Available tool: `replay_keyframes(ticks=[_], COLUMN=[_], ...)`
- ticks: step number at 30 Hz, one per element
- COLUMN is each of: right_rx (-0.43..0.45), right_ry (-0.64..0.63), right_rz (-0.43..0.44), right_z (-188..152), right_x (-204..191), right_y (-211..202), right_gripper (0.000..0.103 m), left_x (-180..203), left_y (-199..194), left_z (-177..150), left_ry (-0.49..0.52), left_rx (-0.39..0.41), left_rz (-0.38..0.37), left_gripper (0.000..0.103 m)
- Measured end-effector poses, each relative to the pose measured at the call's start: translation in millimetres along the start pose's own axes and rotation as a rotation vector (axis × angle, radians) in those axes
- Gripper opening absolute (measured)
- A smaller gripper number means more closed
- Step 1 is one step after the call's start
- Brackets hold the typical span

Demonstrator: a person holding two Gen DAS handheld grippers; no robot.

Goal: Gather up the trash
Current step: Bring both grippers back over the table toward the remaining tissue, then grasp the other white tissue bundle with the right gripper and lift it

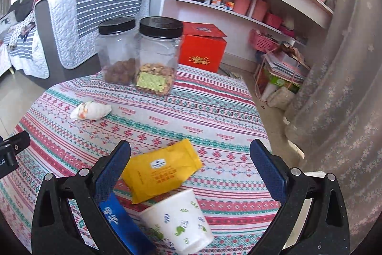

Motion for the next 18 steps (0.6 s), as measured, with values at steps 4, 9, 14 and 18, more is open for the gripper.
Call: replay_keyframes(ticks=[4,9,14,18], right_rx=[0.016,0.036,0.035,-0.002], right_ry=[-0.074,-0.238,-0.471,-0.611], right_rz=[0.059,0.147,0.236,0.290], right_z=[16.7,35.9,40.2,38.1], right_x=[-44.7,-101.8,-151.9,-180.6], right_y=[0.3,10.8,33.2,57.6], right_gripper=[0.096,0.096,0.095,0.093], left_x=[-42.0,-82.9,-109.8,-124.5], left_y=[3.6,-1.3,-8.6,-9.3], left_z=[6.9,15.6,21.4,24.7], left_ry=[-0.088,-0.180,-0.235,-0.266], left_rx=[-0.013,-0.006,0.011,0.012], left_rz=[0.027,0.045,0.053,0.061], left_gripper=[0.082,0.082,0.082,0.082])
Point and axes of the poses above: each gripper's, at about its wrist camera, not at the fingertips, and y roughly the way its jaws point, x to its right, z to its top, the point moved 6 cm from there along y, roughly the way its jaws point, and after that the axes turned 8 degrees about -z, right-handed, at the moved point
